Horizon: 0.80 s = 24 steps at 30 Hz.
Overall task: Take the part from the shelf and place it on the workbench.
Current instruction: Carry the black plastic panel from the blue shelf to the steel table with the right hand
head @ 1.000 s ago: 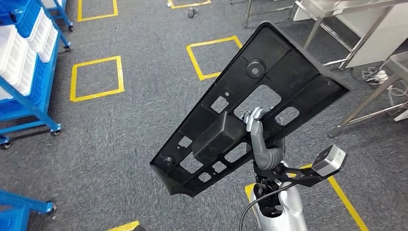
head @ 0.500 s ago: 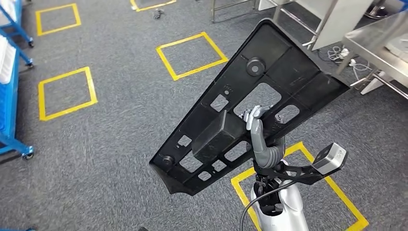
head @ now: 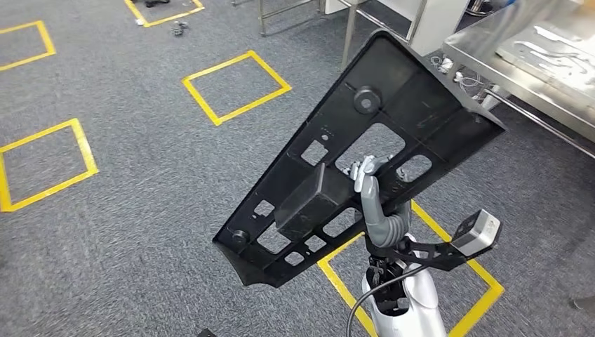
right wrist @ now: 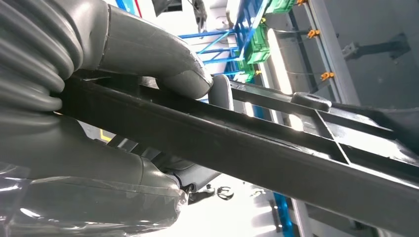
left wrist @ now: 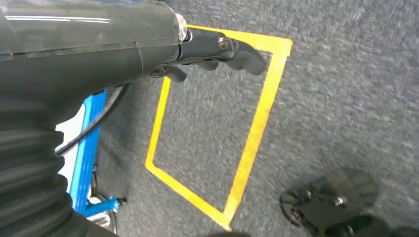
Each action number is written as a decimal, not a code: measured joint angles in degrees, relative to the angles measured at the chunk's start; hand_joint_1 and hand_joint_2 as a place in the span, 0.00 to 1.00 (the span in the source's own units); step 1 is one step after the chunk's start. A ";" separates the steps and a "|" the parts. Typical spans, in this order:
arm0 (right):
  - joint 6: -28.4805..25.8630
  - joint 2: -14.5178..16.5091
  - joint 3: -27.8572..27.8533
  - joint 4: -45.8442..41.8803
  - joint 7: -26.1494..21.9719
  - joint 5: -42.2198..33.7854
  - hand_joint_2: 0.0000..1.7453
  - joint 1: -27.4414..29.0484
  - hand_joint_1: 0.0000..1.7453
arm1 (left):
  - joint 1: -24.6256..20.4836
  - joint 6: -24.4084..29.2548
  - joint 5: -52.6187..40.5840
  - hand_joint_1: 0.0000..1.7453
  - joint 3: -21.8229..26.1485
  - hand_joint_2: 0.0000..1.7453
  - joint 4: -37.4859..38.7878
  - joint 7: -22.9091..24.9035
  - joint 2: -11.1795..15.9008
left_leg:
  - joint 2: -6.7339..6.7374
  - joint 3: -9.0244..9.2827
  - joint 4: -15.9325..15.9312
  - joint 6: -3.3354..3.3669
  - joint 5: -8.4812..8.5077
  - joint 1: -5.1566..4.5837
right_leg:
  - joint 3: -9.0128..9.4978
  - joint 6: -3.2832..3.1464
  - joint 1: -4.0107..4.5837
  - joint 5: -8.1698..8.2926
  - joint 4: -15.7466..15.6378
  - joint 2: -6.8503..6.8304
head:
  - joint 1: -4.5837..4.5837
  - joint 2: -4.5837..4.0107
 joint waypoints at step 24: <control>-0.07 -0.31 0.75 0.19 0.22 0.11 1.00 -0.34 1.00 | 0.48 -0.73 0.79 0.00 0.16 1.00 0.00 -1.31 -0.28 | 0.00 -4.03 7.24 -0.91 -0.08 -0.38 | 3.07 -2.49 0.42 -0.95 -1.37 -0.25 | -0.19 -0.01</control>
